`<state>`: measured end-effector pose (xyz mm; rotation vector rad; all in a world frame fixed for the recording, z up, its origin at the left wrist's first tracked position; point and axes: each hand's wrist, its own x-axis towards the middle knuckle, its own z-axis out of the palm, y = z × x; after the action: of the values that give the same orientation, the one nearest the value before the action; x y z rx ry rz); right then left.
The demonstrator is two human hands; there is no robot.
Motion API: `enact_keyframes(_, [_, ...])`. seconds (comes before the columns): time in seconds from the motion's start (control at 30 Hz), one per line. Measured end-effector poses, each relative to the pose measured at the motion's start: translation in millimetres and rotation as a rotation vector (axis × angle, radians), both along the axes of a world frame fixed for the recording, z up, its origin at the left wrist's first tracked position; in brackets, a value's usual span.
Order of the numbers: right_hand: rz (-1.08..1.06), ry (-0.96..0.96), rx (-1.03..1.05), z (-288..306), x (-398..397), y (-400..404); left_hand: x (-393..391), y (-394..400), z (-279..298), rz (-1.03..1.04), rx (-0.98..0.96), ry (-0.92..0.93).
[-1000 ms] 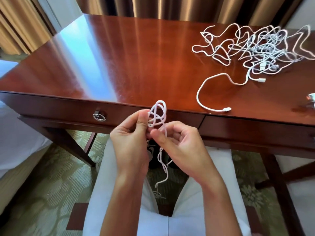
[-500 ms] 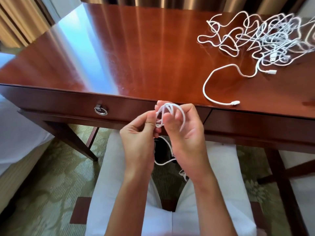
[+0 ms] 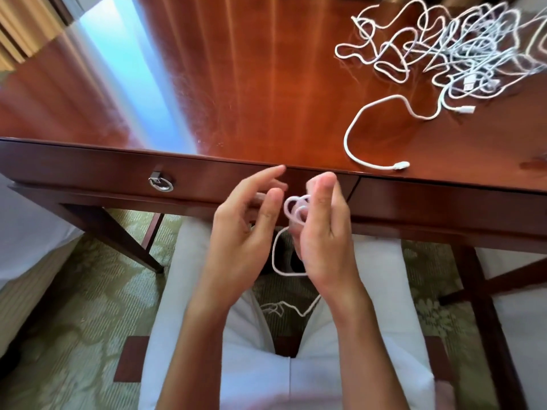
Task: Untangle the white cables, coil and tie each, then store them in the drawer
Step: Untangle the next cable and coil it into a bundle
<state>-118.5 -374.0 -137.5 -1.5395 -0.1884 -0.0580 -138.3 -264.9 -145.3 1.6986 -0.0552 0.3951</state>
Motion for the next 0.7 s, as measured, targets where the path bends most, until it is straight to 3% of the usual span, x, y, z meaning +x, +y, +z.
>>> enact_keyframes(0.1, [0.074, 0.058, -0.080, -4.5, 0.3, 0.0, -4.9, 1.5, 8.5, -0.146, 0.149, -0.067])
enact_keyframes(0.2, [0.118, 0.084, -0.143, -6.3, -1.5, -3.6, -5.2, 2.7, 8.2, -0.087, 0.301, -0.108])
enact_keyframes(0.33, [0.123, 0.090, -0.176, -4.7, -1.6, -7.9, -5.1, 7.5, 7.2, -0.131, 0.285, -0.048])
enact_keyframes(0.47, [0.197, 0.079, -0.263, 0.8, -1.1, -4.1, -8.0, -0.6, 10.3, -0.175, 0.425, -0.107])
enact_keyframes(0.7, [0.366, 0.268, -0.123, 18.8, 5.6, -14.6, 4.1, 3.3, 3.1, -0.128, 0.449, -0.133])
